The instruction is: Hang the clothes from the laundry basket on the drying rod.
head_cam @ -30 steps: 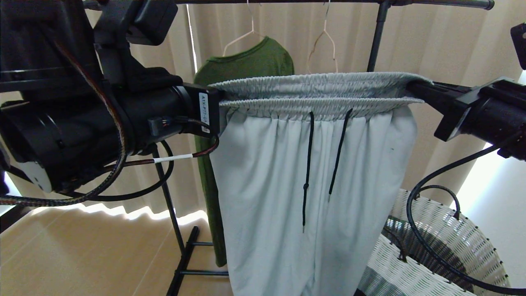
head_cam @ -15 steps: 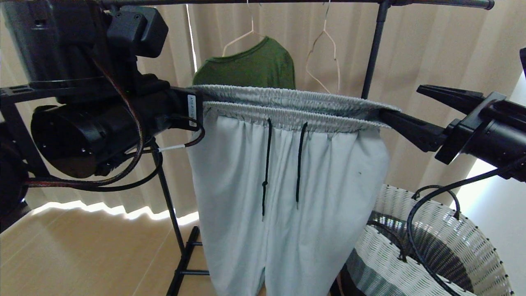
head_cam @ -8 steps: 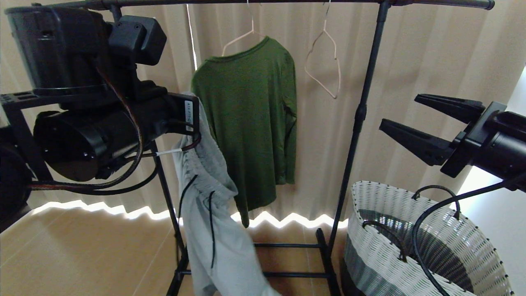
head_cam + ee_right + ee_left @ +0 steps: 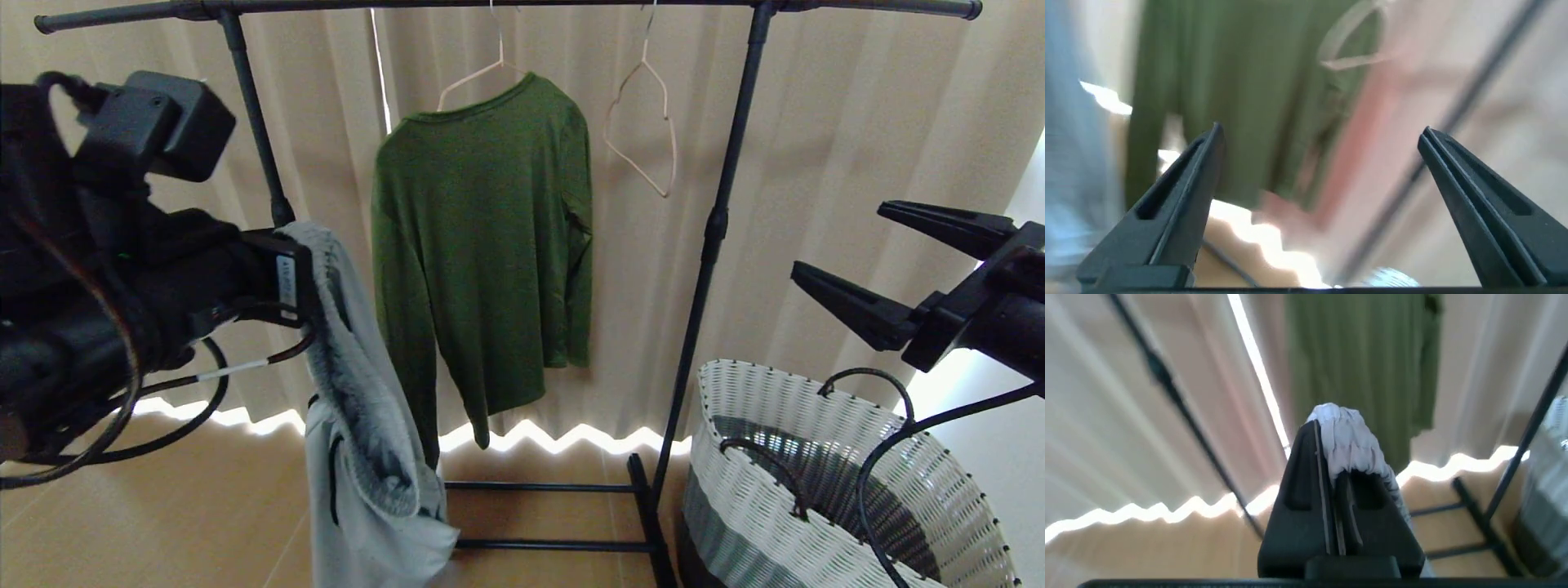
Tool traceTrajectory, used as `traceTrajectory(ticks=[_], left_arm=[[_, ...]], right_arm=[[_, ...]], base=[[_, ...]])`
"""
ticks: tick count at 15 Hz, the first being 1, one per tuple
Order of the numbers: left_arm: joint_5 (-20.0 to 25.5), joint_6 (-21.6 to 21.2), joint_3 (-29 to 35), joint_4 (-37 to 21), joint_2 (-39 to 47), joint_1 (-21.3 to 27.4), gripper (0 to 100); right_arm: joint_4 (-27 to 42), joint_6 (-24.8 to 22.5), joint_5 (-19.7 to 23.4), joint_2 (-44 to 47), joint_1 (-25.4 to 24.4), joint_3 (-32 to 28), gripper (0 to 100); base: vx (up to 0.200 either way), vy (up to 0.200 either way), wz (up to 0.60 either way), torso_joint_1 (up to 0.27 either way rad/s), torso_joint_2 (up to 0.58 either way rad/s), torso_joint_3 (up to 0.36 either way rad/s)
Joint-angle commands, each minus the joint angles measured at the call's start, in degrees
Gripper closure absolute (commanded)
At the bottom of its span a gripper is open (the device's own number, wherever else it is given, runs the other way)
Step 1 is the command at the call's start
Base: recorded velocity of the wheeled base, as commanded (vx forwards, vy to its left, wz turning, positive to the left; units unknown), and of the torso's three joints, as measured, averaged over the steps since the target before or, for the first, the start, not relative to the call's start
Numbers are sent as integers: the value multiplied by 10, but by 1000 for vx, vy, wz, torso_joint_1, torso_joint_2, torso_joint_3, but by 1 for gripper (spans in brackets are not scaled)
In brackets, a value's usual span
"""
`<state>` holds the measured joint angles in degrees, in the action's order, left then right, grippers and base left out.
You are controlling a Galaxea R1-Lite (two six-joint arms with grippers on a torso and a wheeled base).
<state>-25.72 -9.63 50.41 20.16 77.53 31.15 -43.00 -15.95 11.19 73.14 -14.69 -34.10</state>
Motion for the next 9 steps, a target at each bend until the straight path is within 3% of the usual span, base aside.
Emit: traceTrajectory(ticks=[1,4,7,9], left_arm=[[3,0,-79,1,-96,-22,100],[31,11,-157,1,-158,-54,100],[101,35,-218,1,-212,-129,100],[139,46,-244,1,-241,-148,100]], right_arm=[[-1,-30,-14,-14,34,19,0],[-1,-44,-16,-29,51,48,0],[-24,-44,-15,-29,70,76,0],[-56,-44,-16,-21,71,94,0]], base=[[0,0,0,0,0,0],[0,0,0,0,0,0],[0,0,0,0,0,0],[0,0,0,0,0,0]])
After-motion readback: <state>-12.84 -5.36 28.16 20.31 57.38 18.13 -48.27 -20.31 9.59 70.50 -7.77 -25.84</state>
